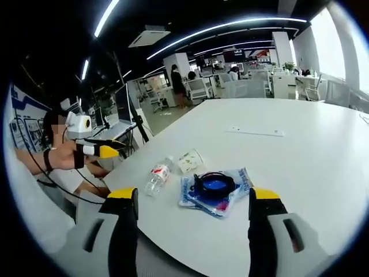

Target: Arrange the tabletop items into an orderly group along one side of the table until the central work area is clear of visible clutter.

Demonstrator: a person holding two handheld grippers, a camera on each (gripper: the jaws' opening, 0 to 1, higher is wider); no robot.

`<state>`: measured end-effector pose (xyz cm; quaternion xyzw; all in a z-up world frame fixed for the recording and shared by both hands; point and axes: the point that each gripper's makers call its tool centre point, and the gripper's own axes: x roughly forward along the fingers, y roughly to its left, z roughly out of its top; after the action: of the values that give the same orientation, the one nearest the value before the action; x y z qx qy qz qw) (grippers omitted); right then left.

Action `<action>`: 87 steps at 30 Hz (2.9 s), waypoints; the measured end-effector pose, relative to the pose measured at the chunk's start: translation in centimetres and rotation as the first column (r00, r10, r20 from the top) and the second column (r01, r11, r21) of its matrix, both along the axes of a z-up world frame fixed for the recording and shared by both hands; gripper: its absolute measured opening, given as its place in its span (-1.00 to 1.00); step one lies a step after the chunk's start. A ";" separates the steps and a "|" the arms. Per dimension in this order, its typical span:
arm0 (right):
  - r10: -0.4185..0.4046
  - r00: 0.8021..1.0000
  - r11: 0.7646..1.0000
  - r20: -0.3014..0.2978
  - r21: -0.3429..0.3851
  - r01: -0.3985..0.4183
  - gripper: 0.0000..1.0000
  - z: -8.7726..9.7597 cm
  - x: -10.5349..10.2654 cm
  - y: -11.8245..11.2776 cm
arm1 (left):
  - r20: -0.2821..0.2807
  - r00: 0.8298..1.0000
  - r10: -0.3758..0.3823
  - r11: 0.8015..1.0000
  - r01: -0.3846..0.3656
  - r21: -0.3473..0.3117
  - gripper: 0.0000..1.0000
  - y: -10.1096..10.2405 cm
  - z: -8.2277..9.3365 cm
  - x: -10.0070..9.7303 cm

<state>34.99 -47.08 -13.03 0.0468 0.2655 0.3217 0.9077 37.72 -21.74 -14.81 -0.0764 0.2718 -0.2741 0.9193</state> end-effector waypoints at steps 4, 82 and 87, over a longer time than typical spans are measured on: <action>-0.011 1.000 1.000 -0.002 0.002 0.011 0.56 -0.1 0.0 -0.3 | -0.012 1.000 -0.008 1.000 0.008 0.005 0.23 -0.2 -0.6 0.4; -0.113 0.989 0.993 -0.093 0.032 0.116 0.47 -3.0 0.2 -2.1 | -0.398 0.899 0.186 0.960 -0.080 0.268 -0.20 1.3 -15.5 5.7; -0.101 0.991 0.994 -0.091 0.037 0.105 0.46 -2.9 0.5 -1.8 | -0.393 0.902 0.177 0.957 -0.065 0.281 -0.28 2.0 -15.2 5.4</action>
<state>35.54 -48.85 -15.91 0.0936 0.2959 0.2775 0.9092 43.12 -19.76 -30.02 -0.0276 0.4890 -0.1554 0.8579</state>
